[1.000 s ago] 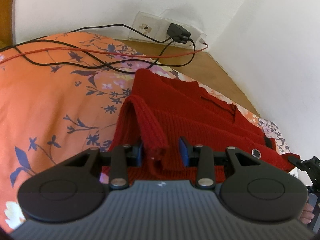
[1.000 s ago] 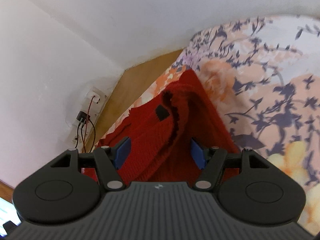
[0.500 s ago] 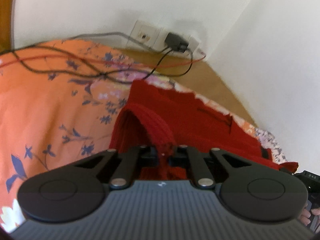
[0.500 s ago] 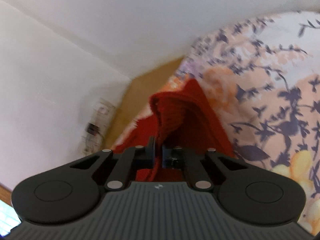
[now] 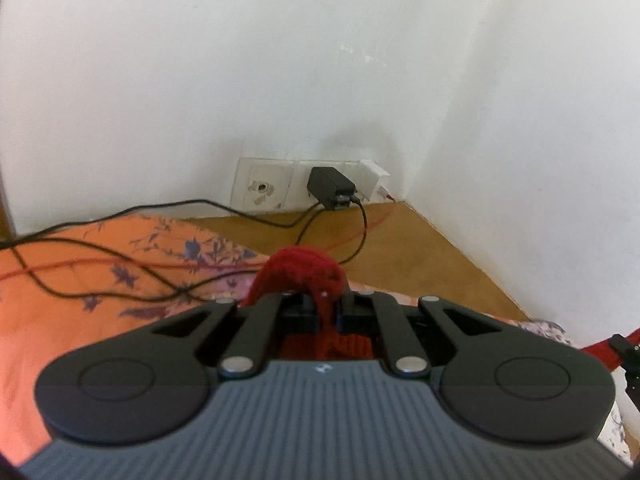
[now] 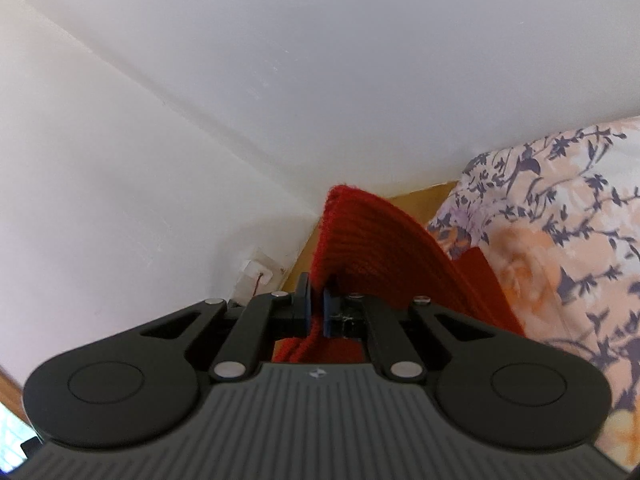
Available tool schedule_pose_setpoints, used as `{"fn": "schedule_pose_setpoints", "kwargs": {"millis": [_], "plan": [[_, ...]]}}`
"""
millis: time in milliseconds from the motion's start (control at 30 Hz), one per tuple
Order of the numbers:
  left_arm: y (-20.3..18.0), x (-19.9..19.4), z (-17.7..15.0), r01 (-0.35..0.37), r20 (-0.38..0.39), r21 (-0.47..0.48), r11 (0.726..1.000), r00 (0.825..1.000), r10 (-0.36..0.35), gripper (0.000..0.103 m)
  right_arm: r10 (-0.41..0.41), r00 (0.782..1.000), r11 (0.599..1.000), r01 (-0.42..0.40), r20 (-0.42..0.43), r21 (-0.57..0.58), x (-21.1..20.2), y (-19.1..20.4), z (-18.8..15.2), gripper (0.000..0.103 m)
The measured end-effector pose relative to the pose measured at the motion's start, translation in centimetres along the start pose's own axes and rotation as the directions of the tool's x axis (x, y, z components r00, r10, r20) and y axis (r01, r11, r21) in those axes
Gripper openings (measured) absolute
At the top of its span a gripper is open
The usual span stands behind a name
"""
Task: Fold small clothes
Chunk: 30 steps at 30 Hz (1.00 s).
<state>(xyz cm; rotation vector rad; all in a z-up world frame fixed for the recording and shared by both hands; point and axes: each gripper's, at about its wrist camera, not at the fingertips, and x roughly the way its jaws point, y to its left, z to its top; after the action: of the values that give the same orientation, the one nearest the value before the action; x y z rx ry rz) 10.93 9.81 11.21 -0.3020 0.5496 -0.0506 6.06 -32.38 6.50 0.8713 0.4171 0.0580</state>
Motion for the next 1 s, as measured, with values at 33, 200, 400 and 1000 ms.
{"fn": "schedule_pose_setpoints", "kwargs": {"millis": [33,200,400,1000], "plan": [[-0.1,0.8,0.2,-0.007,-0.005,0.003,1.000,1.000,0.007,0.008,-0.010,1.000,1.000,0.010,-0.003,0.000,0.7,-0.1,0.1,0.005],[-0.2,5.2,-0.3,-0.050,-0.069,0.022,0.999,0.996,0.051,0.008,-0.100,0.994,0.995,0.100,-0.031,-0.013,4.7,-1.4,-0.3,0.005],[0.5,9.4,-2.1,-0.093,-0.147,0.047,0.995,0.984,0.099,0.009,-0.190,0.978,0.982,0.190,-0.083,-0.004,7.6,-4.2,-1.7,0.006],[0.2,6.4,-1.5,-0.036,-0.123,0.038,0.999,0.992,0.040,0.051,-0.197,0.979,0.973,0.189,-0.050,-0.132,6.0,-2.6,-1.8,0.059]]}}
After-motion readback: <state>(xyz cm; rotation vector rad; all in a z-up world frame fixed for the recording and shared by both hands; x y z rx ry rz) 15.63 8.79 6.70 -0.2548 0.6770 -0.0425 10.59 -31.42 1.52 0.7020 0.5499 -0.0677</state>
